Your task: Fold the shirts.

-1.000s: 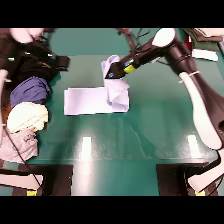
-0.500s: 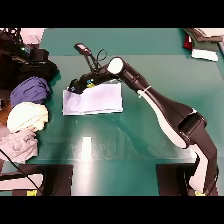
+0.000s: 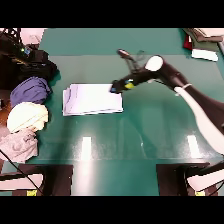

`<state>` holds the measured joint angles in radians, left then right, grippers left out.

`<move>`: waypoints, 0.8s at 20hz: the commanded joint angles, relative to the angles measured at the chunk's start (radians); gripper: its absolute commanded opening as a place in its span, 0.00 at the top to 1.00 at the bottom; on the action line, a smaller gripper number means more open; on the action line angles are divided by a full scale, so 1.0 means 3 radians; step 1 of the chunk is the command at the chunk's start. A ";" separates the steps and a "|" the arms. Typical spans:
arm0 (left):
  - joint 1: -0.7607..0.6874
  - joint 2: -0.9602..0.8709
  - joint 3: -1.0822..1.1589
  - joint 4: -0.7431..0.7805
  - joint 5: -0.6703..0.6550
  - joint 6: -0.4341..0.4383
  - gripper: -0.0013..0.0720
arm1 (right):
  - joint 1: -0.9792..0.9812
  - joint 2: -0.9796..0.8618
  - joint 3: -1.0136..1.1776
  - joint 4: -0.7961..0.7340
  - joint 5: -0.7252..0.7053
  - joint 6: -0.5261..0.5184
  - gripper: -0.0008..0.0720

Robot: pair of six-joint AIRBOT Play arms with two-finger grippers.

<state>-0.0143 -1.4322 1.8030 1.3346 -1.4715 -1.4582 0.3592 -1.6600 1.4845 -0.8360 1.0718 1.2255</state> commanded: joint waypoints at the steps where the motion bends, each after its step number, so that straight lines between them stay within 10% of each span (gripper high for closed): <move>1: -0.0001 0.0003 -0.0010 -0.0039 0.0008 0.0000 0.95 | -0.0553 0.0153 -0.0674 0.0257 0.0024 0.0111 0.12; 12: -0.0001 0.0003 -0.0024 -0.0111 0.0039 0.0000 0.95 | -0.0065 -0.0998 0.0140 0.1247 0.0075 -0.0047 0.14; 14: -0.0001 0.0003 -0.0024 -0.0111 0.0029 0.0001 0.95 | 0.0071 -0.1142 0.0367 0.1244 0.0072 -0.0047 0.33; 16: -0.0001 0.0003 -0.0024 -0.0111 0.0014 0.0001 0.95 | 0.0184 -0.1221 0.0520 0.1237 0.0051 -0.0075 0.77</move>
<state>-0.0147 -1.4322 1.7962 1.3018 -1.4624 -1.4582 0.3656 -1.9778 1.5650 -0.4885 1.0924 1.2106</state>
